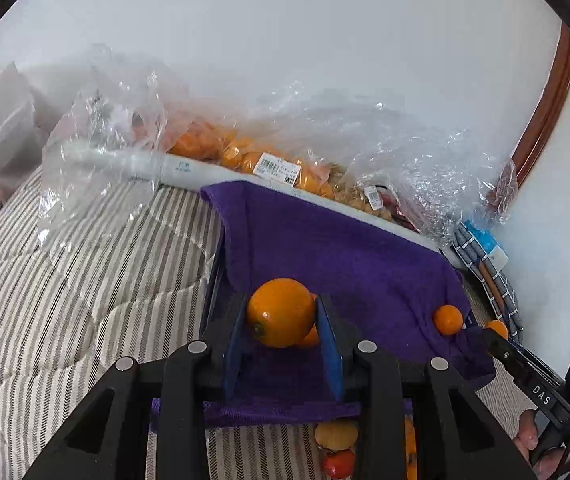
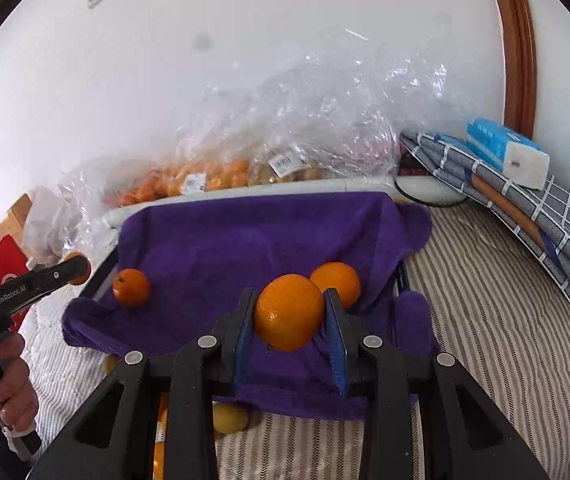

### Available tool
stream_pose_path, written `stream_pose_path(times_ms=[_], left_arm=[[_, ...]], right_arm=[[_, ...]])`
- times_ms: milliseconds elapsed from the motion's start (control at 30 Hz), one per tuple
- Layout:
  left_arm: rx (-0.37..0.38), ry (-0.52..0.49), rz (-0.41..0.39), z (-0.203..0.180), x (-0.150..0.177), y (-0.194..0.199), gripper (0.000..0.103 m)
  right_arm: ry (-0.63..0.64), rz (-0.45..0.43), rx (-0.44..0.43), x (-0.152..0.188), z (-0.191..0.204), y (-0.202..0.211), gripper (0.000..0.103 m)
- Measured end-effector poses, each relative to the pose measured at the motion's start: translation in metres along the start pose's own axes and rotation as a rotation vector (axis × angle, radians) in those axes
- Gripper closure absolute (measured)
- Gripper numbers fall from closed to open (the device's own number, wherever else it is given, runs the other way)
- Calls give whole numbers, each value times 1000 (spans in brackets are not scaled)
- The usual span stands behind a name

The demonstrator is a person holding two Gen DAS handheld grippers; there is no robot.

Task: Organize fruits
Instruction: 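Lift the left tool's orange onto the towel and release while the right tool places its orange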

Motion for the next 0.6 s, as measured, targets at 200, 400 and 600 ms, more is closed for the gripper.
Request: stream_pose_path(times_ms=[200,400,600], left_arm=[[10,-22,18,-5,7,-6,70],[21,-1,87,-7,15,-22,70],[-6,-33,88,-12,20,-25,70]], right_arm=[[-10,29,-3,6,-3,-8,70],[-11,108,11,17,-1,-31,70],[11,112,46,19,2,-35,70]])
Point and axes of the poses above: each gripper's, at about its wrist camera, not at the fingertips, and y roughly against the way its jaws point, z to its left, x to its underside, the point moved 3 cm from there along -y, roughly the way its jaws point, and after that the axes turned 3 degrees about z, right-handed, at the moved point
